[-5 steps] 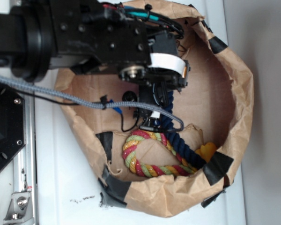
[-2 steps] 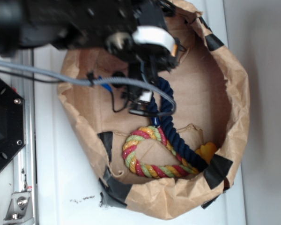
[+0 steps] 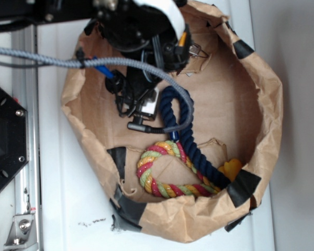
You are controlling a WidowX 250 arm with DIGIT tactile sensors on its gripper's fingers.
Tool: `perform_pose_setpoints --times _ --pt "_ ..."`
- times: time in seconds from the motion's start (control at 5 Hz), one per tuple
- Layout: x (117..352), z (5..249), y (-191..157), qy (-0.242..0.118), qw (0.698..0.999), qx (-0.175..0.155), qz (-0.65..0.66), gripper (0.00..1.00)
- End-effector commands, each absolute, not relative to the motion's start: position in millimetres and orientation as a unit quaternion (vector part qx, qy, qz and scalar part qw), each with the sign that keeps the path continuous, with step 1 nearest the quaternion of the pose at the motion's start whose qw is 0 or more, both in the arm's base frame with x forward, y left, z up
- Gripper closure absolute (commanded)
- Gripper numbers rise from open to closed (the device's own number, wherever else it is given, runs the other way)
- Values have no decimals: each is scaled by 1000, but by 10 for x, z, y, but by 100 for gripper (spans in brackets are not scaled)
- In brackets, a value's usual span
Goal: Grab the silver keys.
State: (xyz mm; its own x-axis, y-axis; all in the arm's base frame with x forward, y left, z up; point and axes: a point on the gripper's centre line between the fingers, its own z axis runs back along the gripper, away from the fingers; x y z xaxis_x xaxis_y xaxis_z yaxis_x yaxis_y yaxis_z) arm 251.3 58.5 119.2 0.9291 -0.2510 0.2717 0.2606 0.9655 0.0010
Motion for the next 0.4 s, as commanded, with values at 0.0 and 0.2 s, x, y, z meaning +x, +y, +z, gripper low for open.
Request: perform_pose_setpoints --times 0.0,0.2 --pt "2581 1356 678 -175 976 29 -126 0" --pt "2638 1281 698 -182 974 52 -121 0"
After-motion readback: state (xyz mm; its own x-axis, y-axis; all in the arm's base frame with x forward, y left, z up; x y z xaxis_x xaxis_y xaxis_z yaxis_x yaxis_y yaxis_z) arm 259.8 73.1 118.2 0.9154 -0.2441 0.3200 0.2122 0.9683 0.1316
